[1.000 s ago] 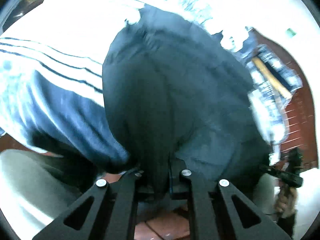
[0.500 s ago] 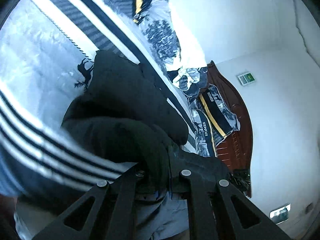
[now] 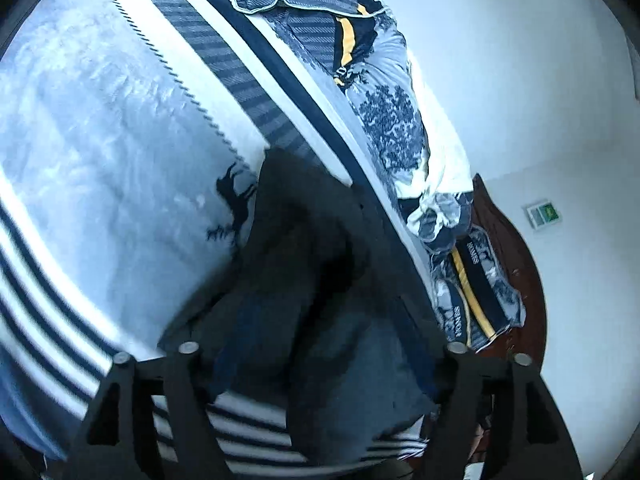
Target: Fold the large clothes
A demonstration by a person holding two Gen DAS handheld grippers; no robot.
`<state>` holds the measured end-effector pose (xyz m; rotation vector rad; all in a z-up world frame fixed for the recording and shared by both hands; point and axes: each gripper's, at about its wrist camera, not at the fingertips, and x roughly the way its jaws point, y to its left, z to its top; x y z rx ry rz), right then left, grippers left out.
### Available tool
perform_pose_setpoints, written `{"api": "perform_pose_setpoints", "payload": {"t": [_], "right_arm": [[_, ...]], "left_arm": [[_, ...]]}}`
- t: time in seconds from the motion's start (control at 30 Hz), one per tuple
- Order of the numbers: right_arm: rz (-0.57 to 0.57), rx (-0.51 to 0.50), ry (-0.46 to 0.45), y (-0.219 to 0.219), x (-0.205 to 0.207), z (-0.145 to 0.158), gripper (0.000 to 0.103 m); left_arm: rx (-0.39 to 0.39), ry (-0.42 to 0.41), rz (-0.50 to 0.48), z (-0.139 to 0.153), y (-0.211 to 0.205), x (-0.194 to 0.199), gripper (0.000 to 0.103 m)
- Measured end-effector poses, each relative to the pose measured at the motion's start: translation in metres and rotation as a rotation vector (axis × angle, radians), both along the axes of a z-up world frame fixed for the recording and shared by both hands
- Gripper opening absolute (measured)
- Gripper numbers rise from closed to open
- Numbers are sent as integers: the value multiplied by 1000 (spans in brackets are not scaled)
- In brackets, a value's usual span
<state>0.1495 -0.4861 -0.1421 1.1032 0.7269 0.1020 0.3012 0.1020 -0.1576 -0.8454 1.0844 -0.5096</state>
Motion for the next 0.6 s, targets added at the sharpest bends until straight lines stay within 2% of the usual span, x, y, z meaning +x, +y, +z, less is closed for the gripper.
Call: {"api": "perform_pose_setpoints", "payload": {"t": [0.07, 0.13, 0.2, 0.23, 0.3, 0.33, 0.37, 0.4, 0.43, 0.5, 0.6], "right_arm": [[6, 12, -11, 5, -15, -7, 86], [-21, 94, -40, 6, -27, -16, 86], [9, 129, -71, 12, -38, -14, 86], [23, 135, -57, 18, -41, -14, 86], [59, 138, -33, 28, -41, -15, 80], [72, 126, -15, 32, -41, -16, 68], [81, 119, 0, 33, -42, -18, 47], [91, 114, 27, 34, -39, -20, 35], [87, 116, 44, 34, -40, -21, 20], [87, 114, 37, 35, -53, -15, 11], [94, 63, -36, 45, -84, 14, 8]], "left_arm": [[-32, 12, -9, -4, -6, -13, 76], [-76, 52, -27, -12, -22, -25, 76], [-131, 63, -52, -19, -38, -35, 76], [-137, 61, -66, -18, -42, -40, 76], [-118, 64, -69, -22, -53, -44, 74], [-122, 64, -78, -24, -58, -45, 74], [-116, 75, -85, -26, -61, -46, 56], [-100, 103, -101, -27, -64, -47, 39], [-102, 111, -115, -26, -66, -49, 16], [-96, 77, -118, -11, -61, -61, 11], [-102, 12, -119, 18, -44, -86, 7]]}}
